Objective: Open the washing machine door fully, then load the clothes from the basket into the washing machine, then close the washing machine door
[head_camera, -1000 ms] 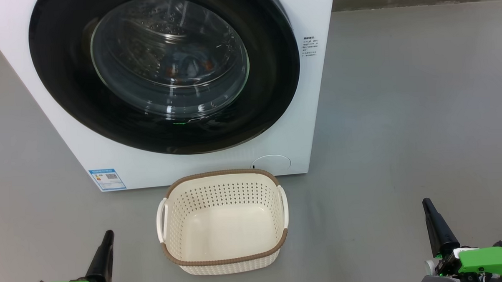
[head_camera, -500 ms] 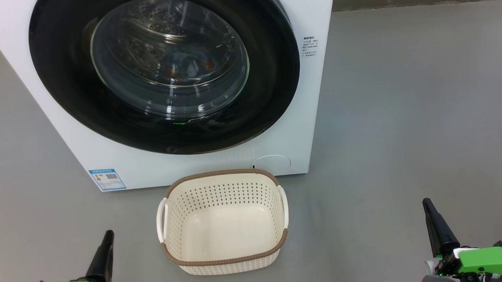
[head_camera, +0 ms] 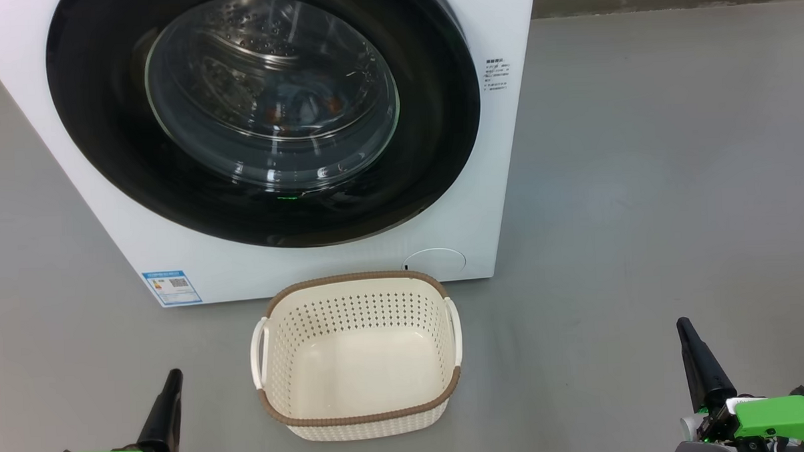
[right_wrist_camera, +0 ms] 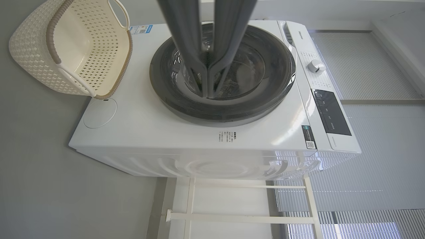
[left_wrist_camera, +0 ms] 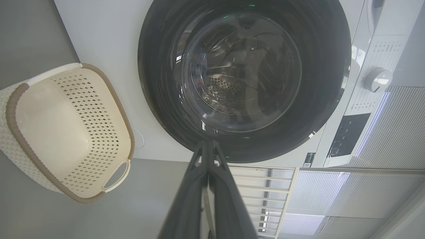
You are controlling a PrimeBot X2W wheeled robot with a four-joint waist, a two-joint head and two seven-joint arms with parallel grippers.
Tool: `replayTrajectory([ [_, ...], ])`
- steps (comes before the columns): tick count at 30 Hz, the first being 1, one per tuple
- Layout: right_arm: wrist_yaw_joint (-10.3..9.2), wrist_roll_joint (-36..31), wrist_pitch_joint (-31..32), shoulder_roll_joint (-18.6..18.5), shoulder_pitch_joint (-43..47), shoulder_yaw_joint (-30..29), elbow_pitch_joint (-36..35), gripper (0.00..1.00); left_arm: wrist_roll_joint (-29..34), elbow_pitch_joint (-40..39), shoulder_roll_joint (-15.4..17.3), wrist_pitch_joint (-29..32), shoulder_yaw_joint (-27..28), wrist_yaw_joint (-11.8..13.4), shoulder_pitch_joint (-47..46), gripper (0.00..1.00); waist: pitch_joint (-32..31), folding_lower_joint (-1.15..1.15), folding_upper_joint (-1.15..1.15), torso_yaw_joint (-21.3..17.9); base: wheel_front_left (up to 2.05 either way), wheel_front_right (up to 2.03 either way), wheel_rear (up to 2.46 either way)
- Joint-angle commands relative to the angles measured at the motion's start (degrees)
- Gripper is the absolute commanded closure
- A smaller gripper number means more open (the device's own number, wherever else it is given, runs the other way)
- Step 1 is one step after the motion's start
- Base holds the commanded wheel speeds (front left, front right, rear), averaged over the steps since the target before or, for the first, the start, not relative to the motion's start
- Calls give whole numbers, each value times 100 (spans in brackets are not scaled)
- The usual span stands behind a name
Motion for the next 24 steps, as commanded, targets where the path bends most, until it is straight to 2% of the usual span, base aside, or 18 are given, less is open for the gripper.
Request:
replayTrajectory([
  [1,10,24,48,-26,-237,129,-144,100,-44,-115,106,40,202,-41,-239,100,0,0,0,0,0,0,0],
  [24,10,25,47,-26,-237,130,-144,100,-44,-115,105,40,203,-41,-239,100,0,0,0,0,0,0,0],
])
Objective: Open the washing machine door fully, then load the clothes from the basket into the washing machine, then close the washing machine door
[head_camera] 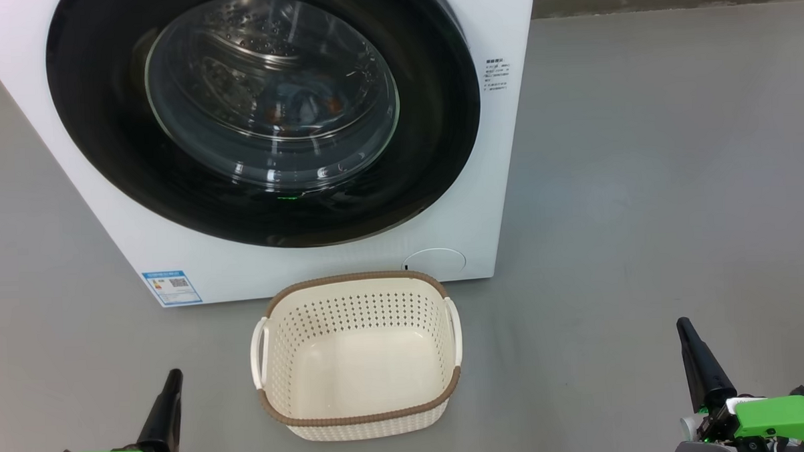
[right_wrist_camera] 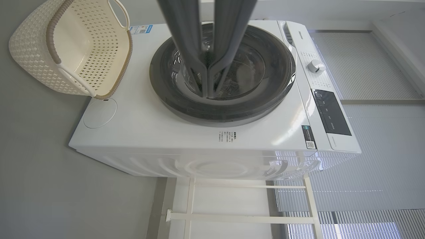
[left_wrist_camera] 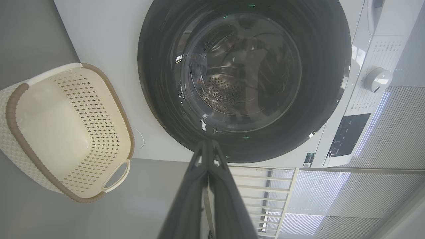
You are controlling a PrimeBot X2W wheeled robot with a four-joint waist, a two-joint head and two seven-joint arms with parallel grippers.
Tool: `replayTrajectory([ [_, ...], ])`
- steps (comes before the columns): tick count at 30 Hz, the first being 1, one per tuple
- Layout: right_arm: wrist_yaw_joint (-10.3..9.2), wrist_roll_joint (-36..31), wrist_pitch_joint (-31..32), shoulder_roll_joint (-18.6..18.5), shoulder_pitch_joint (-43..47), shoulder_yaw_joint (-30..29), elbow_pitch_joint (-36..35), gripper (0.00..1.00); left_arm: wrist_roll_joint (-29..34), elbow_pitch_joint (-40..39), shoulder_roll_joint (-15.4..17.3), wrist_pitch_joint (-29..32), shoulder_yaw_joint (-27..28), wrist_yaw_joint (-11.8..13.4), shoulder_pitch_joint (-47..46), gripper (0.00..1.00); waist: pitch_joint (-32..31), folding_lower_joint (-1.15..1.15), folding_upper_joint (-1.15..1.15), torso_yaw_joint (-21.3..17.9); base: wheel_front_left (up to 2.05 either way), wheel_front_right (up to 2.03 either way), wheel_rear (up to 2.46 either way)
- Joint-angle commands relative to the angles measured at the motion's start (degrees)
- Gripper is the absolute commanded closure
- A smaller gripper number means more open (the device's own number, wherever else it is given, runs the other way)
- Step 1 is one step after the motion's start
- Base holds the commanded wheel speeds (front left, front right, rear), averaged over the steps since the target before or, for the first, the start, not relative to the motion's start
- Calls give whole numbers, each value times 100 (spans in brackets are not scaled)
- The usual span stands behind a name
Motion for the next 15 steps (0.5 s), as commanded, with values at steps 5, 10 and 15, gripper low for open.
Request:
replayTrajectory([
  [5,10,25,48,-26,-237,132,-144,100,-44,-115,105,40,203,-41,-239,100,0,0,0,0,0,0,0],
  [10,10,26,47,-26,-237,132,-144,100,-44,-116,105,40,203,-41,-239,100,0,0,0,0,0,0,0],
  [15,10,26,47,-26,-237,133,-144,100,-44,-116,105,40,203,-41,-239,100,0,0,0,0,0,0,0],
])
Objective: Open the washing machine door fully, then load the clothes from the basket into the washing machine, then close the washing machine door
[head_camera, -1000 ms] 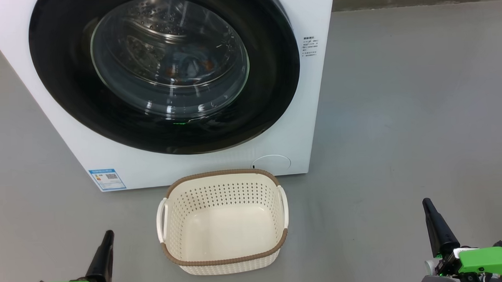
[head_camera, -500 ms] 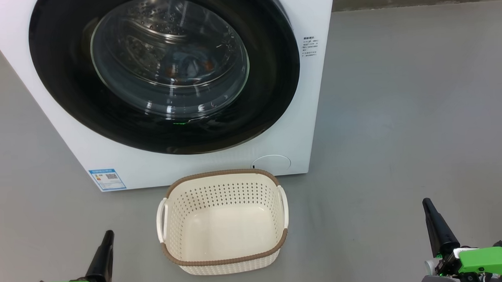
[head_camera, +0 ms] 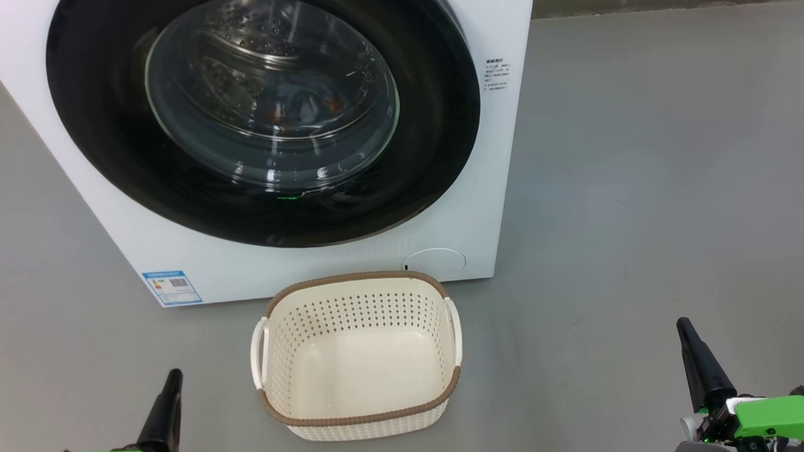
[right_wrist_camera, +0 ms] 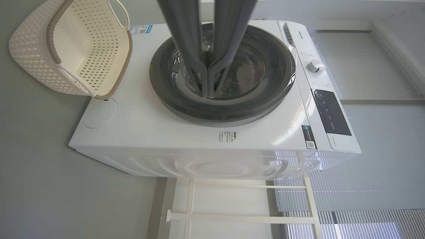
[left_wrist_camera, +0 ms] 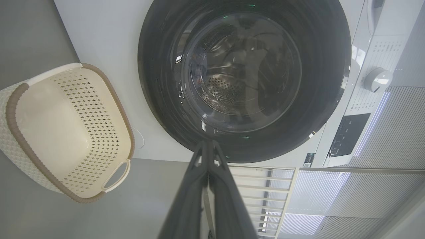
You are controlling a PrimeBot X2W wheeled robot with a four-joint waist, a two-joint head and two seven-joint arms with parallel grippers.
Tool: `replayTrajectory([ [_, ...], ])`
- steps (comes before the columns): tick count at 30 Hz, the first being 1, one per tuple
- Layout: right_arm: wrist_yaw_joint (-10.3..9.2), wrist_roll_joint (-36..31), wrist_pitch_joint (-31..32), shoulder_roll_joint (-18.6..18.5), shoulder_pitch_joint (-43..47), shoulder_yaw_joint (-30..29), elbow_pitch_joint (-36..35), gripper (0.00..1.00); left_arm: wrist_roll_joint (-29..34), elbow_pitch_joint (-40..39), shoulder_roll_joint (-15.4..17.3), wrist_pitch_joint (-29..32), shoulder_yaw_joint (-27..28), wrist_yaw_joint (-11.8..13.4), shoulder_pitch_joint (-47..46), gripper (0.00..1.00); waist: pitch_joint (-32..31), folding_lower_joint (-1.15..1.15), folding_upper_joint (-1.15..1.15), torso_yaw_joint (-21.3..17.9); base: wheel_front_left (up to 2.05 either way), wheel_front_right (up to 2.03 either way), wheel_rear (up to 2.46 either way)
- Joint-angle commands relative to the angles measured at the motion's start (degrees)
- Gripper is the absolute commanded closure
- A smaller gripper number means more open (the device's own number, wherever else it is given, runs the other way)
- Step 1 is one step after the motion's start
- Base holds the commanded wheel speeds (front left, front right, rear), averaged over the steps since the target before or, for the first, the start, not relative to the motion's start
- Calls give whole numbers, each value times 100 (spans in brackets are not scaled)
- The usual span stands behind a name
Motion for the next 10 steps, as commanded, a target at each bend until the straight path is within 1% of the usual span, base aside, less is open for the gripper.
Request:
replayTrajectory([
  [1,10,26,47,-26,-237,133,-144,100,-44,-116,105,40,202,-41,-239,100,0,0,0,0,0,0,0],
  [10,10,27,46,-26,-237,133,-144,100,-43,-116,105,40,202,-41,-239,100,0,0,0,0,0,0,0],
])
